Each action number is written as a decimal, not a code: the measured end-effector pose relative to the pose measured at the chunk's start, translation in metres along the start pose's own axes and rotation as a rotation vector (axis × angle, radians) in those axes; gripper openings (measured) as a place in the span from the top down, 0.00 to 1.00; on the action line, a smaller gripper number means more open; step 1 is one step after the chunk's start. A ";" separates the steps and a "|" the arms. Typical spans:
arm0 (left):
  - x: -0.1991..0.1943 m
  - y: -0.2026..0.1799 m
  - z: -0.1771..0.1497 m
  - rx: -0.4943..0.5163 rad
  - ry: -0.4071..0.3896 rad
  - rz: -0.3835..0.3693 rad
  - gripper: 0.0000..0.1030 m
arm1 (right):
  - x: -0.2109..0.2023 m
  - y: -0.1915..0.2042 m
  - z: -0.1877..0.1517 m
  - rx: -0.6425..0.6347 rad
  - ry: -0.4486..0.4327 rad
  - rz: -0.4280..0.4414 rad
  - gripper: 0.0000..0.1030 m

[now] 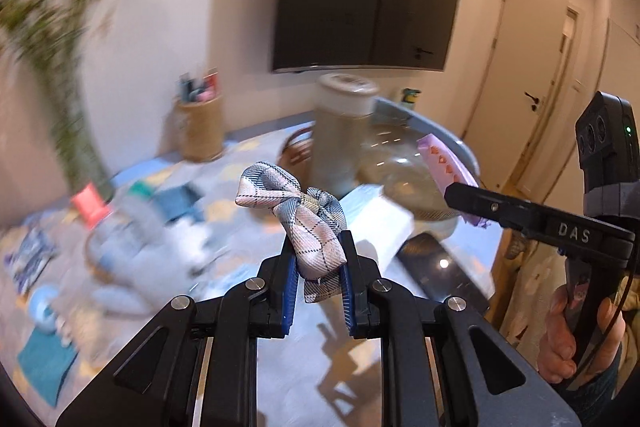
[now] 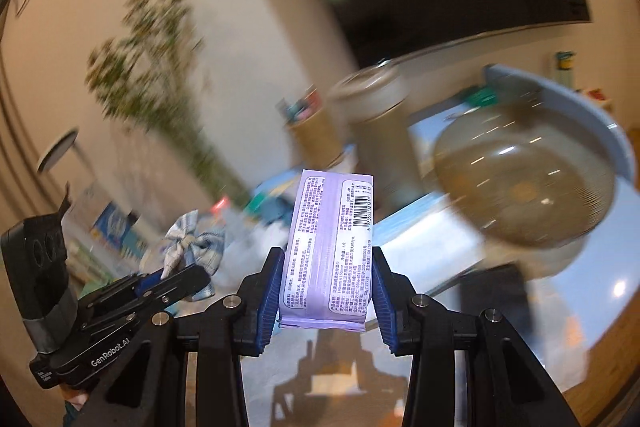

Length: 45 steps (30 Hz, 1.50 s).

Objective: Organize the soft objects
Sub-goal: 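Carry both items to the glass bowl and open both tools to drop them, then return to the bed, grasp the teal pouch with left tool while right grasps sponge bag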

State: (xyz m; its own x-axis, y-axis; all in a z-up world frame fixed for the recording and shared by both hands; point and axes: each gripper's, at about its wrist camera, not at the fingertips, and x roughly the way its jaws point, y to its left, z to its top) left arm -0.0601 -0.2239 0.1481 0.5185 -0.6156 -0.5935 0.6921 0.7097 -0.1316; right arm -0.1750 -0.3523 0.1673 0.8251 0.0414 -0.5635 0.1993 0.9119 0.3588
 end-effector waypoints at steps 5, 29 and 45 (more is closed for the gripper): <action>0.034 -0.046 0.030 0.067 0.006 -0.072 0.85 | -0.018 -0.057 0.032 0.079 -0.051 -0.074 0.61; 0.129 -0.116 0.053 0.254 0.039 -0.157 0.34 | 0.017 -0.191 0.056 0.330 0.102 -0.278 0.41; -0.109 0.048 0.009 -0.037 -0.276 0.124 0.16 | 0.011 0.001 0.034 -0.028 0.045 -0.078 0.36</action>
State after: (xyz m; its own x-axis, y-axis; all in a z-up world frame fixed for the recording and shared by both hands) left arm -0.0785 -0.1257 0.2137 0.7185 -0.5895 -0.3691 0.5987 0.7943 -0.1031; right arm -0.1480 -0.3648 0.1869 0.7832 -0.0123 -0.6216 0.2463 0.9241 0.2921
